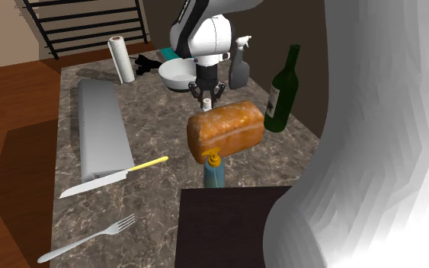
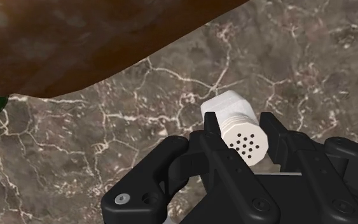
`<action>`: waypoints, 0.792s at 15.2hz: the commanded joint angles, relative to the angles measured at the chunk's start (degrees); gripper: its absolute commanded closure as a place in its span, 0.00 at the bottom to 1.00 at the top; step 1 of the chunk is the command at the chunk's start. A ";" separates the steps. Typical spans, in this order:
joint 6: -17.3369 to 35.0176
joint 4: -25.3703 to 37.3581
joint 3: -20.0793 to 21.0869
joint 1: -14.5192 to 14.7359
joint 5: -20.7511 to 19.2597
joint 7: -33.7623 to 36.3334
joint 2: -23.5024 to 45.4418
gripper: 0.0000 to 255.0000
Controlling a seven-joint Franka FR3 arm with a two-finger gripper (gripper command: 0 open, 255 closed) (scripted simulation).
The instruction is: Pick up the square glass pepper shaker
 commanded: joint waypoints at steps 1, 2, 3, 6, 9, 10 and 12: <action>0.01 -0.03 0.01 0.01 0.00 0.00 0.02 1.00; 0.03 -0.13 0.00 -0.05 0.01 -0.06 -0.06 1.00; -0.41 -0.27 0.07 -0.11 0.08 -0.07 -0.64 1.00; -1.77 -0.61 0.28 -0.27 0.31 -0.13 -2.36 1.00; -3.20 -0.82 0.48 -0.43 0.54 -0.19 -4.00 1.00; -3.70 -0.84 0.55 -0.47 0.62 -0.21 -4.52 1.00; -4.70 -0.88 0.68 -0.57 0.77 -0.25 -5.57 1.00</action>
